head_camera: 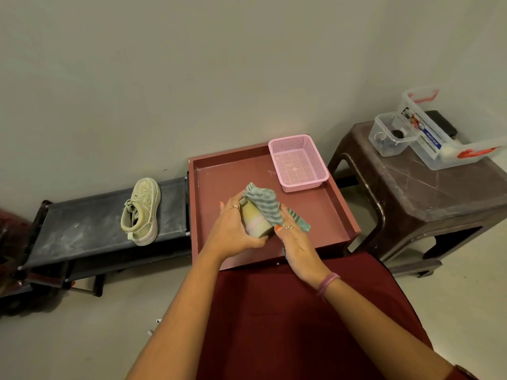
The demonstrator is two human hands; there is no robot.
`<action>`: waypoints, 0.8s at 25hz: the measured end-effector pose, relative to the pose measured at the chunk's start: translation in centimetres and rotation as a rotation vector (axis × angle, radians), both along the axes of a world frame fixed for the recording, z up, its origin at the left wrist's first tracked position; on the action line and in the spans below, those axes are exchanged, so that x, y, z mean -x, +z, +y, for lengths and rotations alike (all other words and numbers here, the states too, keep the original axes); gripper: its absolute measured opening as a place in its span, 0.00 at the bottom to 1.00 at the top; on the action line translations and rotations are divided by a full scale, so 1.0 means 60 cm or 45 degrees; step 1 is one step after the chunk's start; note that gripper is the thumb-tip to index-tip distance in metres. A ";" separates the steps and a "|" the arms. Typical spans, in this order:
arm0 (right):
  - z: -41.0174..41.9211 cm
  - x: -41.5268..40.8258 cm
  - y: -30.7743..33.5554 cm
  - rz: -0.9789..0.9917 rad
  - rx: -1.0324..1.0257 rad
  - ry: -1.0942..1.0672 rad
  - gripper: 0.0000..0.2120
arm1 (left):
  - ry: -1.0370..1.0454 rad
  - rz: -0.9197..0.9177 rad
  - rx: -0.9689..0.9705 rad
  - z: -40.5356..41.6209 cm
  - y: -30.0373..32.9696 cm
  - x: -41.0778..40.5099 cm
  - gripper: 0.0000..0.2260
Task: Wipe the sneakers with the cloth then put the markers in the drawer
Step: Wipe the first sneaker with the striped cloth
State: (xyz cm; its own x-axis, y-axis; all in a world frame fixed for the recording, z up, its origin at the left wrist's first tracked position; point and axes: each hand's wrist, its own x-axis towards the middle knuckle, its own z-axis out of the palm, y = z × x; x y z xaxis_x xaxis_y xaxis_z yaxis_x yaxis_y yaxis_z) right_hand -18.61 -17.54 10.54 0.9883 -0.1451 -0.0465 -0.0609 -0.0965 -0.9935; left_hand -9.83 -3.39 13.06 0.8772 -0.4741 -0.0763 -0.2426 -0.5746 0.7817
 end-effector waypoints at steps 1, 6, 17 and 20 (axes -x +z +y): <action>-0.004 0.000 -0.004 -0.004 0.030 0.030 0.19 | 0.001 0.015 -0.014 0.005 -0.002 -0.002 0.49; -0.058 -0.060 -0.054 0.331 0.045 -0.208 0.12 | -0.098 0.052 -0.114 0.010 0.009 0.011 0.53; -0.014 -0.048 -0.031 0.233 -0.096 -0.038 0.19 | -0.097 0.030 -0.073 0.024 -0.007 0.001 0.50; -0.037 -0.089 -0.010 0.417 0.052 -0.088 0.12 | -0.214 0.025 -0.122 0.027 -0.007 0.001 0.51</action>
State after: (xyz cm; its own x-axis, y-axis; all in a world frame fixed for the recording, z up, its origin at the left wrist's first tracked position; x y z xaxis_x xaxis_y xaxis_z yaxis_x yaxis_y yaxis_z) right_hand -13.25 -19.78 9.97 0.9096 -0.2193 -0.3530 -0.3842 -0.1205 -0.9153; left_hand -9.92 -1.74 12.67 0.7843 -0.6034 -0.1444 -0.3265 -0.5993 0.7309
